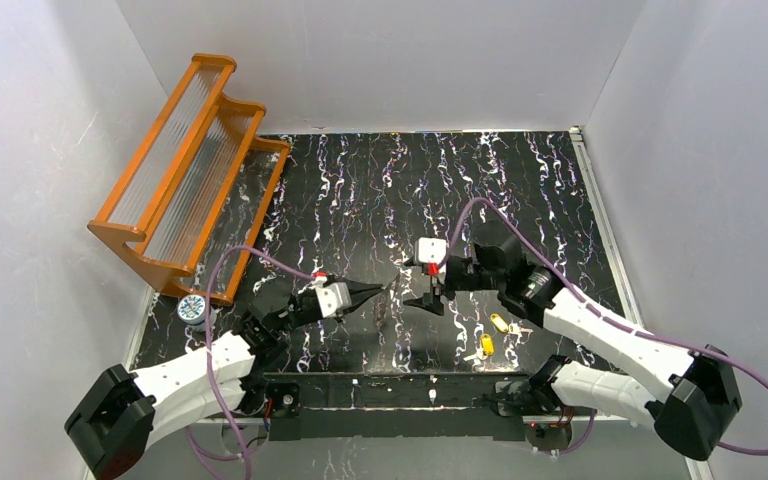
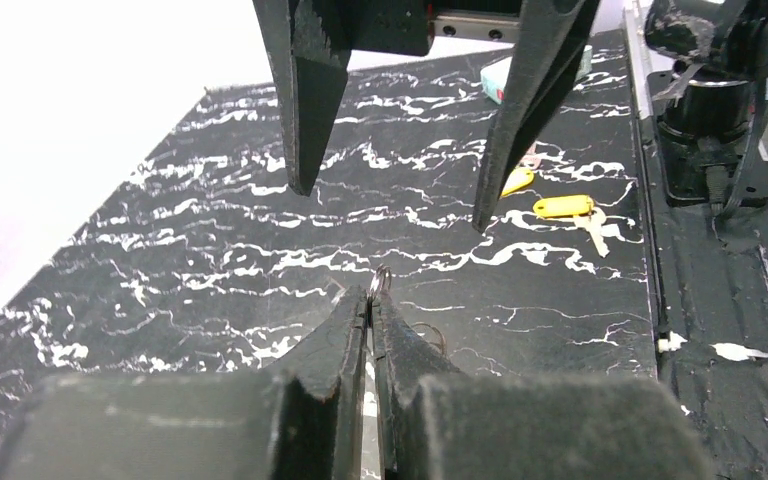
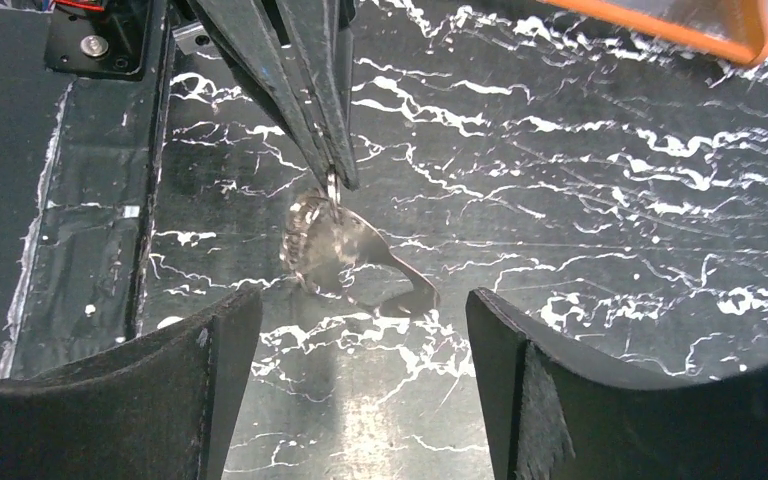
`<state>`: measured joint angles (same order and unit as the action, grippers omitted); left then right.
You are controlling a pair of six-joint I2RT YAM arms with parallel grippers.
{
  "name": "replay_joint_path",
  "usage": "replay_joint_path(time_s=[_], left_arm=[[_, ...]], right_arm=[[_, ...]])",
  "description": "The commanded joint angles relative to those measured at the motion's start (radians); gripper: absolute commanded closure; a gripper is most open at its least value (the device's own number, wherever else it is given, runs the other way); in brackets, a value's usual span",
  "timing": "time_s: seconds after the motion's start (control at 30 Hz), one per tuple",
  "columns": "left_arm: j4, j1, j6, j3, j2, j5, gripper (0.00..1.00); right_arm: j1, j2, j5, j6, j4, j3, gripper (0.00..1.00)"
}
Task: Put the keys on the keyring
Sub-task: Adjust the keyring.
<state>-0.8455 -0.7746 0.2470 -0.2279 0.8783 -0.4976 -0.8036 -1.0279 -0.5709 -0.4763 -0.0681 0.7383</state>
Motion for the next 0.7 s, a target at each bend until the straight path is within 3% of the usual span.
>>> replay_joint_path(time_s=[0.0, 0.23, 0.47, 0.67], left_arm=[[-0.174, -0.002, 0.056, 0.042, -0.059, -0.075, 1.0], [-0.347, -0.002, 0.028, 0.103, -0.086, -0.085, 1.0], [-0.478, -0.002, -0.091, 0.101, -0.032, -0.086, 1.0], [-0.563, -0.002, -0.139, 0.107, -0.001, -0.062, 1.0]], right_arm=[[-0.005, 0.071, -0.039, -0.009, 0.192, -0.059, 0.18], [-0.004, 0.149, -0.144, 0.018, 0.374, -0.166, 0.3], [-0.004, 0.149, -0.239, 0.07, 0.492, -0.195, 0.54], [-0.004, 0.111, -0.267, 0.121, 0.591, -0.197, 0.63]])
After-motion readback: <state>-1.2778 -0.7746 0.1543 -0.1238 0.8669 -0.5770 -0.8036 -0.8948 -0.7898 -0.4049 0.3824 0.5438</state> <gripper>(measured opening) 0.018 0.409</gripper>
